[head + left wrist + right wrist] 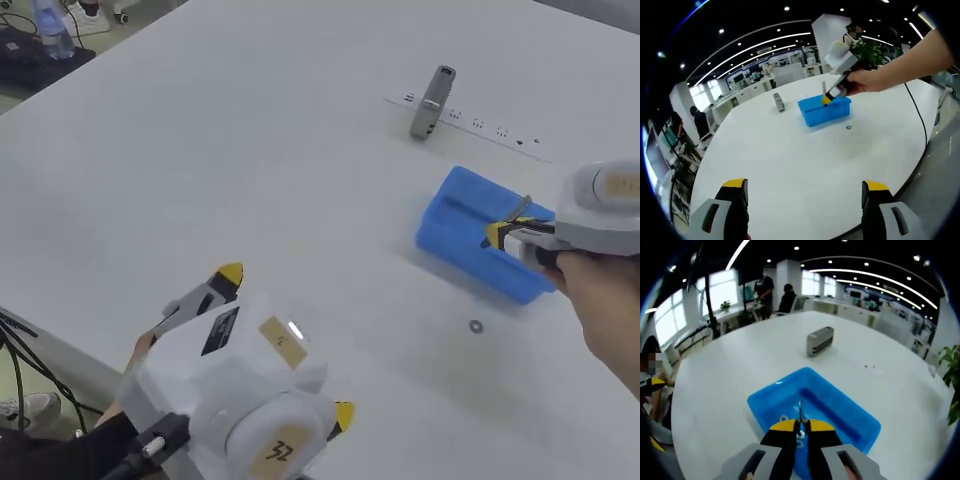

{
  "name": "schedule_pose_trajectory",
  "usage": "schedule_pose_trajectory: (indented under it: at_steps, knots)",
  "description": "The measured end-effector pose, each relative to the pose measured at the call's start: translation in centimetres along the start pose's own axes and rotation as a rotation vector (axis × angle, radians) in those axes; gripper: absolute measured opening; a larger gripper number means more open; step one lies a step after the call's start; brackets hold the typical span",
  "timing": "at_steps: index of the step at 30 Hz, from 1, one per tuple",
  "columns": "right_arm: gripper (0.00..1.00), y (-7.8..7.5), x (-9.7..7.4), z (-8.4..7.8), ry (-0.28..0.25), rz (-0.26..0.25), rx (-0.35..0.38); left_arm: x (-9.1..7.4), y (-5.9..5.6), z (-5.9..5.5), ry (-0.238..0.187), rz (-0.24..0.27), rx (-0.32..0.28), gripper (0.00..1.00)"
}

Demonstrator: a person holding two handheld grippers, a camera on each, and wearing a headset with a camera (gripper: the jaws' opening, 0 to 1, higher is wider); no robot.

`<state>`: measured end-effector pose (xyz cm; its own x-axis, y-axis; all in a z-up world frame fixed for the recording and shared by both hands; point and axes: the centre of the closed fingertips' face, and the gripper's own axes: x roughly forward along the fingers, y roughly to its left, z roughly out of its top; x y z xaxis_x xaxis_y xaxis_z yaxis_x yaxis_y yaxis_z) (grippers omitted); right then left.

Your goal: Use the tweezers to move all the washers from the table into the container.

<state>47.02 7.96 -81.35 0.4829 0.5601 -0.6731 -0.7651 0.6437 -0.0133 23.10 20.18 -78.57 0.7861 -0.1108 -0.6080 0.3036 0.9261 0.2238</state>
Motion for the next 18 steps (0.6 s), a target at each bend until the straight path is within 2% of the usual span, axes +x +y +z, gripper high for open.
schedule_pose_trajectory:
  at_steps: [4,8,10,18]
  knots:
    - [0.03,-0.4,-0.9,0.8,-0.026,-0.007,0.016,0.0,0.1,0.1,-0.003,0.002,-0.003,0.96]
    - [0.03,0.4,-3.0,1.7,-0.066,-0.001,0.024,-0.1,0.1,0.1,-0.007,0.003,-0.002,0.96]
    - [0.03,0.4,-3.2,1.5,-0.079,0.004,0.030,-0.1,0.1,0.2,-0.010,0.004,0.001,0.96]
    - [0.03,2.0,-7.5,2.6,-0.159,0.018,0.051,-0.2,-0.1,0.3,-0.021,-0.005,0.000,0.97]
